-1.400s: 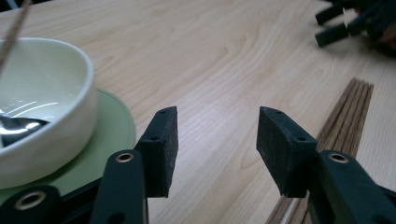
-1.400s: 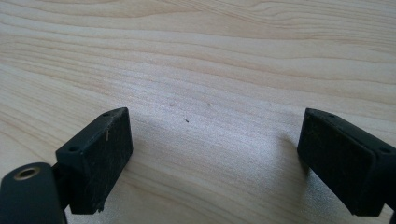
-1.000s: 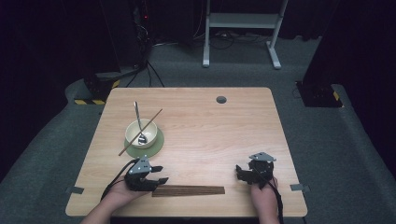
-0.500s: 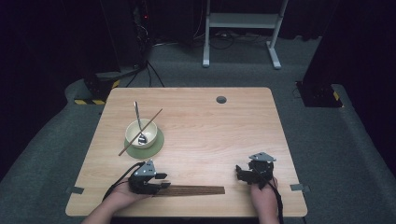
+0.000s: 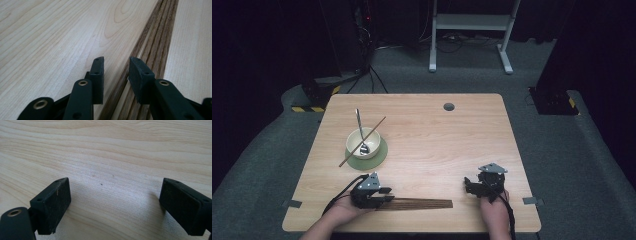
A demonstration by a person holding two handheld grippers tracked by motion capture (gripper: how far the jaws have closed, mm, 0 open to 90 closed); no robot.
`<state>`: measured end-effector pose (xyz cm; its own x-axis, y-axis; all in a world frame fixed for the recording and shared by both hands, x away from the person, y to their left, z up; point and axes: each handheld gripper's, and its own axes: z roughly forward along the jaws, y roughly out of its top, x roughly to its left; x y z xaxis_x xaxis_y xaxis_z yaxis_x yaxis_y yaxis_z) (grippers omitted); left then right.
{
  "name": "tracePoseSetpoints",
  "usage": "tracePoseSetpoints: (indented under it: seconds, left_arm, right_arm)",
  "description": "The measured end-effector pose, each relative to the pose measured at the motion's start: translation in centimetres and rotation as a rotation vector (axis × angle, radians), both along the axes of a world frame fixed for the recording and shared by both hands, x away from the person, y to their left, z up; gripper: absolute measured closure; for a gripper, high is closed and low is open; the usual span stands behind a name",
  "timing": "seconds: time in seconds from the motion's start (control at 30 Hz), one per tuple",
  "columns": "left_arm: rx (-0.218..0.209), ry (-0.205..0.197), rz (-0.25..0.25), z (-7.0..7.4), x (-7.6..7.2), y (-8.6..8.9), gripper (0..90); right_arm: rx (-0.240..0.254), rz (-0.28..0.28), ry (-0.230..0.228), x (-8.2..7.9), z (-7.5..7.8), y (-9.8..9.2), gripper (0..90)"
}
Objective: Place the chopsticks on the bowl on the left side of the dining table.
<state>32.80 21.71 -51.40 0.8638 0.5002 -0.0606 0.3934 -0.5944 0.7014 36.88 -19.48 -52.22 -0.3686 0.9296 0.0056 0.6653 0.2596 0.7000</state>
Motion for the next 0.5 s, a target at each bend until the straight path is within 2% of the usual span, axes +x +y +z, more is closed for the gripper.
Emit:
tracePoseSetpoints:
  seconds: [0.07,0.1,0.3,0.4,0.5]
  left_arm:
    - [-0.001,0.005,0.013,-0.07,0.03,0.06,66.6]
    - [0.004,-0.006,-0.003,-0.07,0.18,0.15,67.4]
    - [-0.001,-0.005,0.030,-0.11,0.38,0.44,73.1]
    - [0.006,-0.018,0.023,-0.11,0.48,0.52,76.0]
    - [0.003,-0.011,0.023,-0.12,0.35,0.45,78.3]
  right_arm:
    - [0.000,0.000,0.000,0.00,0.00,0.00,10.1]
    - [0.000,0.000,0.000,0.00,0.00,0.00,10.1]
    - [0.000,0.000,0.000,0.00,0.00,0.00,10.1]
    - [0.000,0.000,0.000,0.00,0.00,0.00,10.1]
    - [0.000,0.000,0.000,0.00,0.00,0.00,10.1]
